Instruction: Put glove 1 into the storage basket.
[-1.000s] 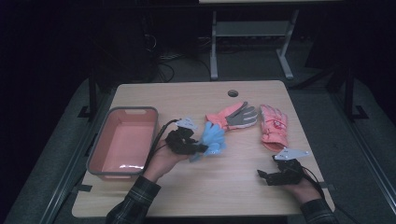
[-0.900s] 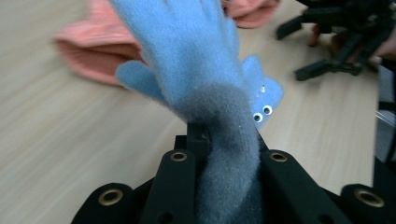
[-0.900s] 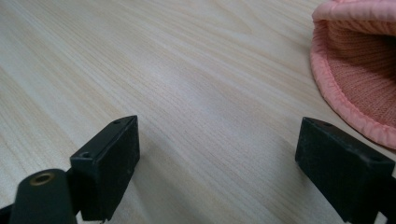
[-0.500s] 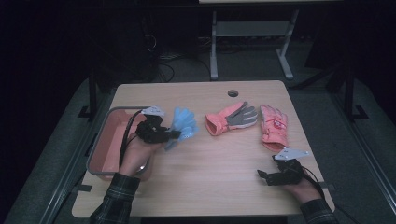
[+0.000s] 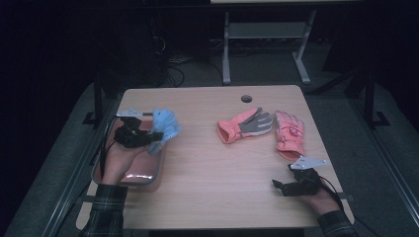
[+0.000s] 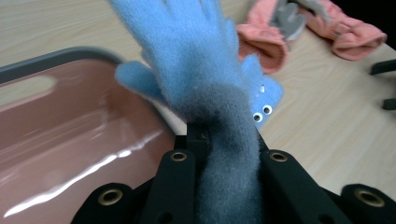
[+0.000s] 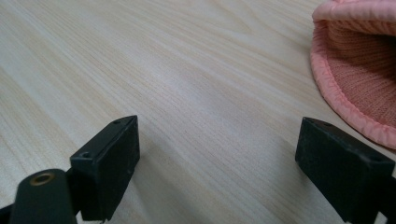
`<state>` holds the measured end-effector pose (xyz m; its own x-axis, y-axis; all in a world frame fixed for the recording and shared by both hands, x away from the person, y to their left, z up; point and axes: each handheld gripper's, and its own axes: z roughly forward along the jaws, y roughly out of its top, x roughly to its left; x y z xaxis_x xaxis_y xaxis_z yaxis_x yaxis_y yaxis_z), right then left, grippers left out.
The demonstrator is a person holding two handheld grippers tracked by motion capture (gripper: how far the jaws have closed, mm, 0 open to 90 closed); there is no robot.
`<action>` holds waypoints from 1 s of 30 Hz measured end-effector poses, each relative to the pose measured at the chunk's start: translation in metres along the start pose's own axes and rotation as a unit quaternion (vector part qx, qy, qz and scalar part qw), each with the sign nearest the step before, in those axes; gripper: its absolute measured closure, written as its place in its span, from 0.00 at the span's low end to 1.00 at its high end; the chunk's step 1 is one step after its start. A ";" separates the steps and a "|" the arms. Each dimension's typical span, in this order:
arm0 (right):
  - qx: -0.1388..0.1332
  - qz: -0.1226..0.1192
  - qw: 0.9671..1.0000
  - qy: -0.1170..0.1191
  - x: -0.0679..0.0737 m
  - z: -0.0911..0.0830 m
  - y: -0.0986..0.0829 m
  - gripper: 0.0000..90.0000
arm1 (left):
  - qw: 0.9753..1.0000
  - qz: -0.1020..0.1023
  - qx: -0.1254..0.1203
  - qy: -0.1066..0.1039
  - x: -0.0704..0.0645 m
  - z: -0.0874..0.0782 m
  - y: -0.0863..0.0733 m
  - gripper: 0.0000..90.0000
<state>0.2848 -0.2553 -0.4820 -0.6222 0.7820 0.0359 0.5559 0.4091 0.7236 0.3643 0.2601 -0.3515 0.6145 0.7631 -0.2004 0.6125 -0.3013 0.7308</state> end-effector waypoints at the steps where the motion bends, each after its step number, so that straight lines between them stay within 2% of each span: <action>1: 0.000 0.000 1.000 0.000 0.000 0.000 0.000 0.15 | 1.000 -0.004 0.000 0.005 0.004 -0.002 -0.002 0.89; 5: 0.000 0.000 1.000 0.000 0.000 0.000 0.000 0.15 | 0.999 -0.020 0.001 0.029 0.021 -0.011 -0.009 0.89; 12: 0.000 0.000 1.000 0.000 0.000 0.000 0.000 0.15 | 0.998 -0.038 0.013 0.056 0.038 -0.012 -0.019 0.89; 14: 0.000 0.000 1.000 0.000 0.000 0.000 0.000 0.15 | 0.996 -0.049 0.028 0.066 0.047 -0.007 -0.025 0.89; 19: 0.000 0.000 1.000 0.000 0.000 0.000 0.000 0.15 | 0.994 -0.067 0.059 0.069 0.061 0.005 -0.036 0.88; 24: 0.000 0.000 1.000 0.000 0.000 0.000 0.000 0.15 | 0.988 -0.083 0.099 0.081 0.071 0.018 -0.044 0.86; 26: 0.000 0.000 1.000 0.000 0.000 0.000 0.000 0.15 | 0.986 -0.082 0.118 0.087 0.073 0.022 -0.046 0.84; 30: 0.000 0.000 1.000 0.000 0.000 0.000 0.000 0.15 | 0.983 -0.088 0.140 0.076 0.077 0.032 -0.052 0.74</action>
<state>0.2847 -0.2553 -0.4820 -0.6221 0.7821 0.0355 0.5561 0.4096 0.7232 0.3954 0.3165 -0.4259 0.4184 0.8879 -0.1912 0.8284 -0.2867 0.4812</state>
